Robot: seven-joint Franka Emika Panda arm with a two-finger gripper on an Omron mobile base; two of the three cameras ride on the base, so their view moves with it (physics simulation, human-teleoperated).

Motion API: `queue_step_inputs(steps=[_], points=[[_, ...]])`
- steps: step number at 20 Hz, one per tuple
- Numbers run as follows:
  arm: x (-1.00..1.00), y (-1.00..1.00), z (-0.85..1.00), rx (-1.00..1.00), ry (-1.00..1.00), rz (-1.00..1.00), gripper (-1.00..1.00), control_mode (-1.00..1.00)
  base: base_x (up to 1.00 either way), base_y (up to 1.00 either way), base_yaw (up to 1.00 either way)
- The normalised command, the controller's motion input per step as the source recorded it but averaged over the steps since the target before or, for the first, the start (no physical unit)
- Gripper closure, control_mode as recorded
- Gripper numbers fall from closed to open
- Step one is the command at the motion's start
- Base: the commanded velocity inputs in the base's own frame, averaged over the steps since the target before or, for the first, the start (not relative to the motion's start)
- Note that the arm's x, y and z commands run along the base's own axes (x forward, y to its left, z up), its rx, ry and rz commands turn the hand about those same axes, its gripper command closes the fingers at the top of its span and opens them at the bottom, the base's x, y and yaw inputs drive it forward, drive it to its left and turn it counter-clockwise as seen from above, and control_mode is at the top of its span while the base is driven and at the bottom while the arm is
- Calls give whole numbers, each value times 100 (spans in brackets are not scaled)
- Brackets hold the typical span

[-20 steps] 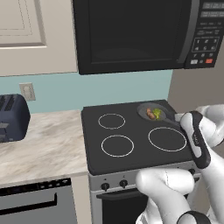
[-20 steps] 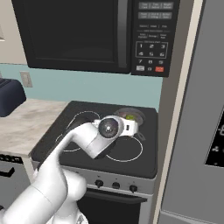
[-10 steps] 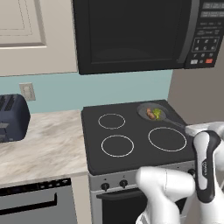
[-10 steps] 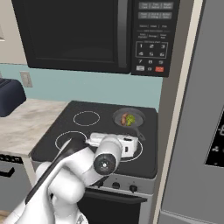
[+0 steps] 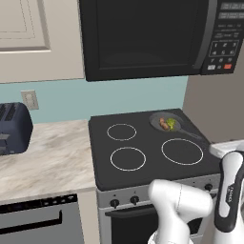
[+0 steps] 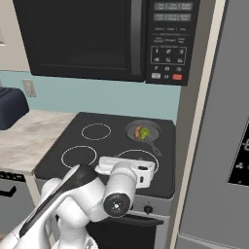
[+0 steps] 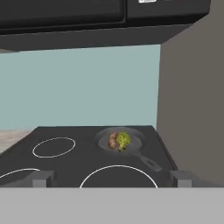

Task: Put the broccoli and potato in the pan. Then turn on the rear right burner and set the heat to medium.

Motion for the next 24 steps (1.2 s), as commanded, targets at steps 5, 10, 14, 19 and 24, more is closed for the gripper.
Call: queue_step_inputs(steps=[5, 10, 14, 19, 24], points=[[-23, 0, 0, 0, -3, 2, -100, -100, 0, 0, 0], [-23, 4, 0, 0, -1, 6, -100, -100, 0, 0, 0], [-28, 12, 0, 0, 0, 8, -100, -100, 0, 0, 0], [17, 33, 25, -1, 8, 6, -100, -100, 0, 0, 0], [28, 33, 20, -1, 16, 1, -100, -100, 0, 0, 0]])
